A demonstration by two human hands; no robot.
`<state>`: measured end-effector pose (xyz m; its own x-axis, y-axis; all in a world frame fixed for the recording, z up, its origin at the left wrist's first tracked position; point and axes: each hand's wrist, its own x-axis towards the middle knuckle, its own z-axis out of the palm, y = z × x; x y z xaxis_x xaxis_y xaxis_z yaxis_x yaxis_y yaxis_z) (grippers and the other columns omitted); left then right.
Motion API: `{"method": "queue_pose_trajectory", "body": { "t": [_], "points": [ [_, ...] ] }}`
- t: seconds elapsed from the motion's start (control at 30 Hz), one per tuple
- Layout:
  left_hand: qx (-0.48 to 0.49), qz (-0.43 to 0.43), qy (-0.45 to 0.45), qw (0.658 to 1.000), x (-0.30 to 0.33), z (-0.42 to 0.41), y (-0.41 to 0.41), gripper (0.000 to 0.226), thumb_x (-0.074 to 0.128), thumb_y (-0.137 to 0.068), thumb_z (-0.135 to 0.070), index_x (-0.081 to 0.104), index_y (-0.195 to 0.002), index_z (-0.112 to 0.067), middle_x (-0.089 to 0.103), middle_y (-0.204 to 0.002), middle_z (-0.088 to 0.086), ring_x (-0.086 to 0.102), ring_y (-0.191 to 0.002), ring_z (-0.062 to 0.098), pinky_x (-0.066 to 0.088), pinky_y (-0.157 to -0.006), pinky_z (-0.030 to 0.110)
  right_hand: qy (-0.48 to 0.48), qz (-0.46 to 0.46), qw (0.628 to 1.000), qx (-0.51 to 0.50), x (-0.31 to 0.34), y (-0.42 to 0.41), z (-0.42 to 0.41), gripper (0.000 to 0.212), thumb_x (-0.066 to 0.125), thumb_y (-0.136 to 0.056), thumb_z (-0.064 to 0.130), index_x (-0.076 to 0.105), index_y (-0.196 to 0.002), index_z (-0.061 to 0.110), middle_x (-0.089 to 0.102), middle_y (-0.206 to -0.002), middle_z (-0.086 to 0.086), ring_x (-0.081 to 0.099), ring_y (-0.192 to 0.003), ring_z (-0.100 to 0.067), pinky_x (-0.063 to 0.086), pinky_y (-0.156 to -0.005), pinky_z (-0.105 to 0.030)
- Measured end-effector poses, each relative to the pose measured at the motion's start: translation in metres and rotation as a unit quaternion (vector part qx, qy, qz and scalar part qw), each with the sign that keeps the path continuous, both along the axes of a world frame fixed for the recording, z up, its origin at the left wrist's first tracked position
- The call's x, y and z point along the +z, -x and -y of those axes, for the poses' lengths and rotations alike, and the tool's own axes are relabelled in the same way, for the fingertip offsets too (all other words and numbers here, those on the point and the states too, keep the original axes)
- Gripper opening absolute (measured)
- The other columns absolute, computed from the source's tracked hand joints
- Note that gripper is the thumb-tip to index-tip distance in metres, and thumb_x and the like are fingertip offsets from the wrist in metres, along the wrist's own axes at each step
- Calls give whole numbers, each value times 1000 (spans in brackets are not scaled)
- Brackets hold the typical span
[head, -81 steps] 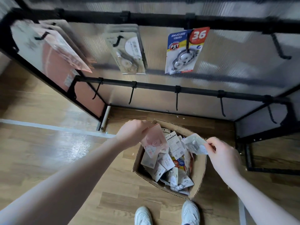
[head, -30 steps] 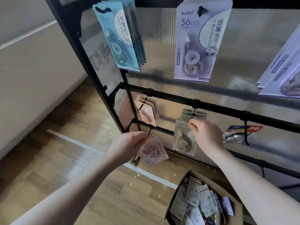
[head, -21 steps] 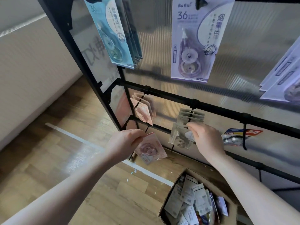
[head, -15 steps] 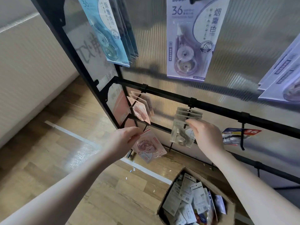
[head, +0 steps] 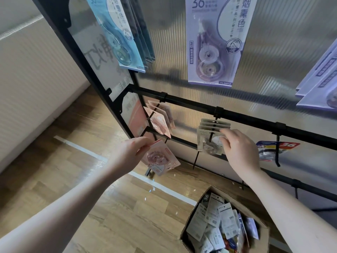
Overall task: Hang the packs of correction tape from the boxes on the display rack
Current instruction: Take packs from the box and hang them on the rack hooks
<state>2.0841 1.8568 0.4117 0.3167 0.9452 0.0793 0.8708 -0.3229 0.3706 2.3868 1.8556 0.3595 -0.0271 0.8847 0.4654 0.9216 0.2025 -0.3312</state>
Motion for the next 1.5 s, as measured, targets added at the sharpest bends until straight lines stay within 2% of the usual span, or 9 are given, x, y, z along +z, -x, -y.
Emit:
{"method": "queue_pose_trajectory", "body": {
  "t": [0.27,0.53,0.7,0.9,1.03,1.13,1.27,1.4,1.5],
  "points": [
    [-49,-4,-14,999,-3,-17,24,13,58,-89,-12,67,-98,-16,70,-91,-3,56,-69,11,40,-54,21,10,16,996,-84,-4,21,43,39,68,-77,1,60,-115,3,59,-111,-16,57,-101,-31,48,-86,-40],
    [-114,8,-35,993,-1,-45,79,13,59,-89,-14,68,-97,-19,70,-87,-5,51,-65,11,35,-48,20,89,1,986,-144,-9,90,80,38,66,-80,5,60,-117,6,64,-107,-9,61,-97,-27,51,-83,-38],
    [-161,-5,-51,986,13,-51,114,12,61,-88,-13,68,-96,-19,70,-86,-5,60,-64,17,31,-46,19,259,-41,957,-126,-17,147,81,46,56,-91,25,43,-135,19,50,-130,1,45,-121,-17,38,-100,-28],
    [-220,-28,-84,971,21,-58,123,12,62,-88,-14,67,-96,-19,71,-85,-2,65,-63,21,35,-46,20,342,-80,931,-100,-20,189,62,56,60,-88,33,35,-138,27,43,-135,4,43,-123,-14,40,-95,-26],
    [-240,-31,-108,964,20,-61,120,11,63,-86,-15,67,-95,-20,71,-84,-3,64,-60,20,19,-41,10,351,-99,928,-75,-22,201,39,59,65,-85,33,37,-137,28,44,-135,5,46,-121,-15,43,-94,-30],
    [-249,-11,-110,962,19,-61,119,15,55,-85,-20,66,-95,-20,71,-83,-5,63,-58,17,23,-42,12,349,-155,922,-56,-23,207,26,51,68,-83,28,47,-129,30,50,-127,8,50,-114,-14,45,-90,-31],
    [-263,6,-91,960,22,-57,117,14,55,-84,-19,65,-94,-19,70,-81,-7,60,-55,11,15,-45,1,319,-217,922,-30,-32,212,19,5,68,-82,24,67,-81,18,64,-80,6,58,-78,-16,41,-64,-28],
    [-245,23,-79,966,15,-59,122,14,52,-87,-20,62,-95,-17,67,-78,-6,52,-52,8,17,-45,3,283,-337,897,-36,-35,208,22,15,69,-81,17,67,-67,17,62,-64,3,51,-60,-6,35,-57,-25],
    [-214,25,-62,975,4,-62,130,17,46,-90,-26,60,-94,-16,54,-72,-12,45,-53,9,22,-44,10,245,-390,886,-62,-26,198,25,15,70,-81,9,69,-70,19,66,-68,7,56,-64,-5,46,-63,-22]
  ]
}}
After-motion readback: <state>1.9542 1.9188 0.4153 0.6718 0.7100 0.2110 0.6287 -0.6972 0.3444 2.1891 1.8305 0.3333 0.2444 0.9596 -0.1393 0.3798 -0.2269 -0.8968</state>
